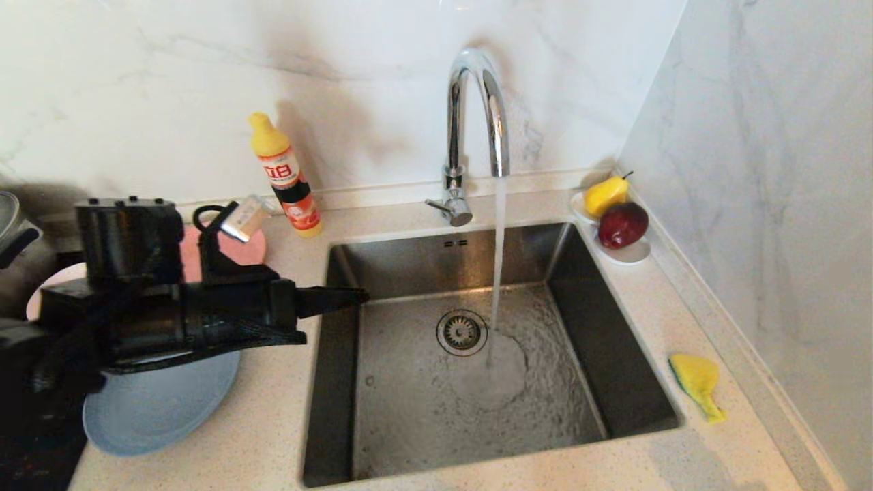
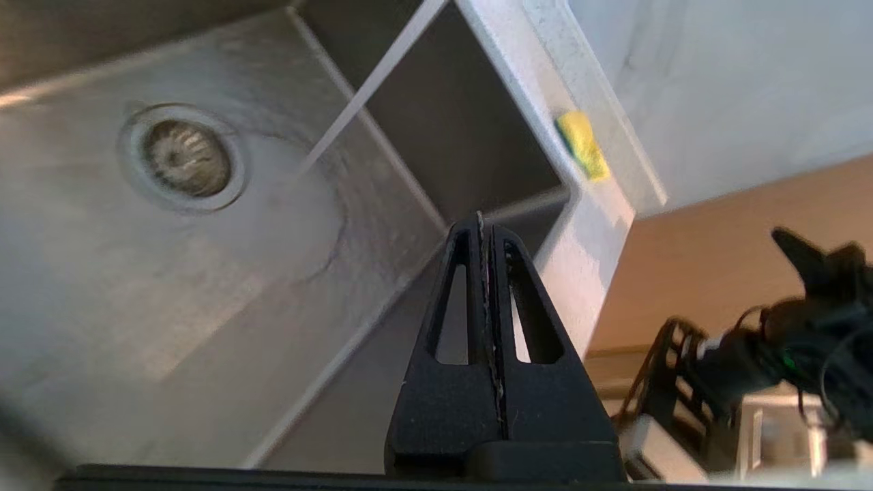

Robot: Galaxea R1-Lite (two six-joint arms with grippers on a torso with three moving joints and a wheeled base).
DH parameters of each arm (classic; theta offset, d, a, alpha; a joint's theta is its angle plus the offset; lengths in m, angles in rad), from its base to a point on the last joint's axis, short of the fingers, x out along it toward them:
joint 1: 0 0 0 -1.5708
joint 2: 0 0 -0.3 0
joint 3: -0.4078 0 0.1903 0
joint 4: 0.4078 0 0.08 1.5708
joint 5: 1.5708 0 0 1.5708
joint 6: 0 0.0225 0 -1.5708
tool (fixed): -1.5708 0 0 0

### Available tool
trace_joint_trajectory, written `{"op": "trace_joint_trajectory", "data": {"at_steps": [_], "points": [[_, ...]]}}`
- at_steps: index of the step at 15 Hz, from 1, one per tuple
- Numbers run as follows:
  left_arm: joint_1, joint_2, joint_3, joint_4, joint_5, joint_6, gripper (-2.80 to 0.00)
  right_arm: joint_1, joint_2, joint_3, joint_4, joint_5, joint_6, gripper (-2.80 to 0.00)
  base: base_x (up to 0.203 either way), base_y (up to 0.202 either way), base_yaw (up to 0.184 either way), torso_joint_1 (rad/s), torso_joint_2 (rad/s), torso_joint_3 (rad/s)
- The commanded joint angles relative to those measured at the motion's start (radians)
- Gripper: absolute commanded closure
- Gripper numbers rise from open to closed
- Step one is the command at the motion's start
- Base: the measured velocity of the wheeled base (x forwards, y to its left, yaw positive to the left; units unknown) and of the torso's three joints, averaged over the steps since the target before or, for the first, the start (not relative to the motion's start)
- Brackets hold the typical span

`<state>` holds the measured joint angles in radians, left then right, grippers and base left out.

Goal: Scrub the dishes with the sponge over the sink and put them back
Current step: Turn off the faucet

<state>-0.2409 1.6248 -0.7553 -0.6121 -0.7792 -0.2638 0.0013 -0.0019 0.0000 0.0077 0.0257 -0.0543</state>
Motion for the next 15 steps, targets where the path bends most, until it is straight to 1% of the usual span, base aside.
{"op": "trace_joint_trajectory", "data": {"at_steps": [1,2,3,4,7,9,10,12,14,15], "points": [[-0.028,0.176,0.016,-0.219,-0.005,-0.054,0.0,0.0,0.0,0.0,0.0,0.0,-0.001,0.0,0.0,0.0,0.0,0.0,0.0,0.0],[-0.044,0.228,0.014,-0.321,-0.003,-0.099,0.0,0.0,0.001,0.0,0.0,0.0,-0.001,0.0,0.0,0.0,0.0,0.0,0.0,0.0],[-0.059,0.268,0.004,-0.385,-0.001,-0.142,0.0,0.0,0.0,0.0,0.0,0.0,-0.001,0.0,0.0,0.0,0.0,0.0,0.0,0.0],[-0.071,0.291,-0.01,-0.405,0.0,-0.163,0.0,0.0,0.0,0.0,0.0,0.0,-0.001,0.0,0.0,0.0,0.0,0.0,0.0,0.0],[-0.08,0.34,-0.056,-0.412,-0.001,-0.174,0.0,0.0,0.002,0.0,0.0,0.0,-0.001,0.0,0.0,0.0,0.0,0.0,0.0,0.0],[-0.088,0.377,-0.116,-0.414,0.014,-0.204,0.0,0.0,0.002,0.0,0.001,0.0,-0.001,0.0,0.0,0.0,0.0,0.0,0.0,0.0],[-0.094,0.394,-0.153,-0.413,0.032,-0.221,0.0,0.0,0.001,0.0,0.0,0.0,-0.001,0.0,0.0,0.0,0.0,0.0,0.0,0.0],[-0.108,0.437,-0.242,-0.409,0.093,-0.264,0.0,0.0,0.001,0.0,0.0,0.0,-0.001,0.0,0.0,0.0,0.0,0.0,0.0,0.0],[-0.113,0.479,-0.317,-0.408,0.117,-0.325,0.0,0.0,0.001,0.0,0.0,0.0,-0.001,0.0,0.0,0.0,0.0,0.0,0.0,0.0],[-0.113,0.495,-0.346,-0.408,0.12,-0.342,0.0,0.0,0.0,0.0,0.0,0.0,-0.001,0.0,0.0,0.0,0.0,0.0,0.0,0.0]]}}
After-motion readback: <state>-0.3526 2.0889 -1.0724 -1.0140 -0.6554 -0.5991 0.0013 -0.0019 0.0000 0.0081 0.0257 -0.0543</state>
